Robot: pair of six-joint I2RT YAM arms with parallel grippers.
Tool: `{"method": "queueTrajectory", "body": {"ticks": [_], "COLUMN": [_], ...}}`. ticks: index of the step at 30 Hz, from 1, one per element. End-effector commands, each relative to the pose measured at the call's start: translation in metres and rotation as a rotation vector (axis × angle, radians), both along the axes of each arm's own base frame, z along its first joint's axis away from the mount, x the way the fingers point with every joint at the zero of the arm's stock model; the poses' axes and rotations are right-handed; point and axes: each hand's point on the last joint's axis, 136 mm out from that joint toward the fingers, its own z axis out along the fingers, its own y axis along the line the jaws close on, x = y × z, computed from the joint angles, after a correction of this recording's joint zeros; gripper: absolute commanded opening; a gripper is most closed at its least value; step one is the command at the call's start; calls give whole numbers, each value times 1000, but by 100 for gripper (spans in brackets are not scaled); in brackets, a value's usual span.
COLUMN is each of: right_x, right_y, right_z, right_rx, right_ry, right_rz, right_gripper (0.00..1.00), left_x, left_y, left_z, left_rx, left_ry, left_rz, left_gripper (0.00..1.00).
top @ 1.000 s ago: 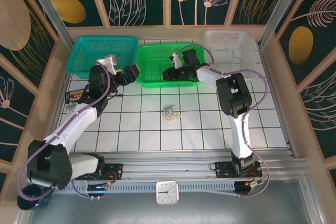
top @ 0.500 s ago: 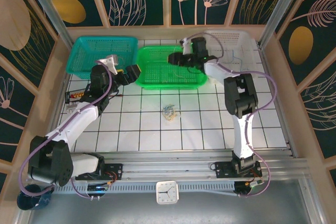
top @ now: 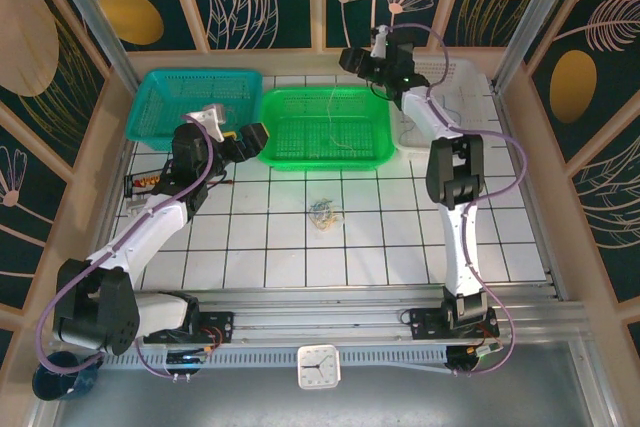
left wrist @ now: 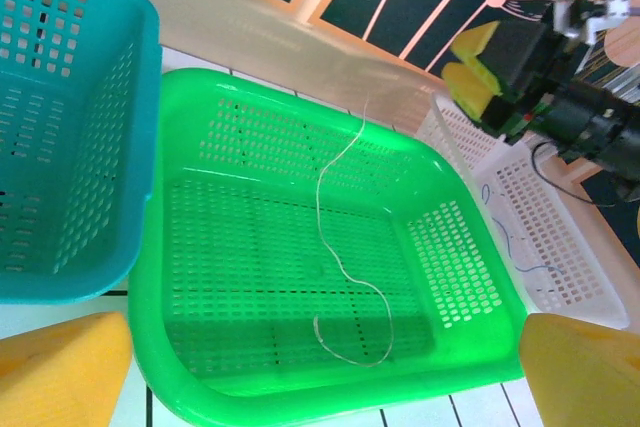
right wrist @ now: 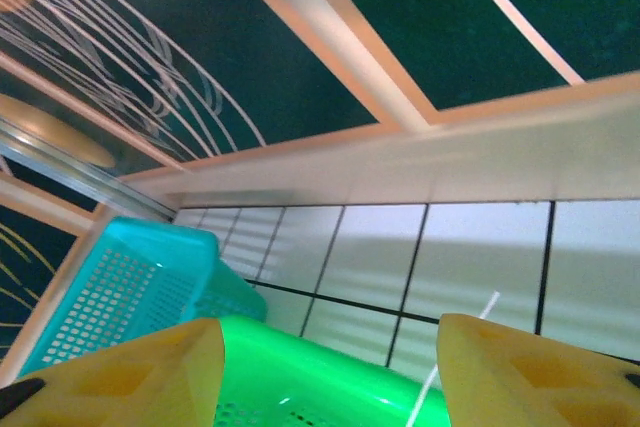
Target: Untangle the cables
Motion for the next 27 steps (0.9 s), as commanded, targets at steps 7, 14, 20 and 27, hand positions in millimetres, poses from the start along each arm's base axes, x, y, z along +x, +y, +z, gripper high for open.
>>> {"method": "queueTrajectory", "body": {"ticks": [7,14,20,27], "right_x": [19,29,34,34], "right_y": [-4,5,18,25], "right_z": [-39,-58,-63,-70], "right_rx": [-77,-92,-91,-103], "right_ry": [32,24,-10,-27], "right_rz": [-45,-22,-1,28], "right_gripper": [59,60,62,60], "left_x": [3,3,4,4], "left_y": [-5,-6,-6,-6], "left_z": [6,2,-2,-8], "left_rx": [-33,-42,-46,-48], "left_ry": [-23,-16,-10,-1], "left_rz": [-17,-18,-17,-15], "left_gripper": [99,99,99,99]}}
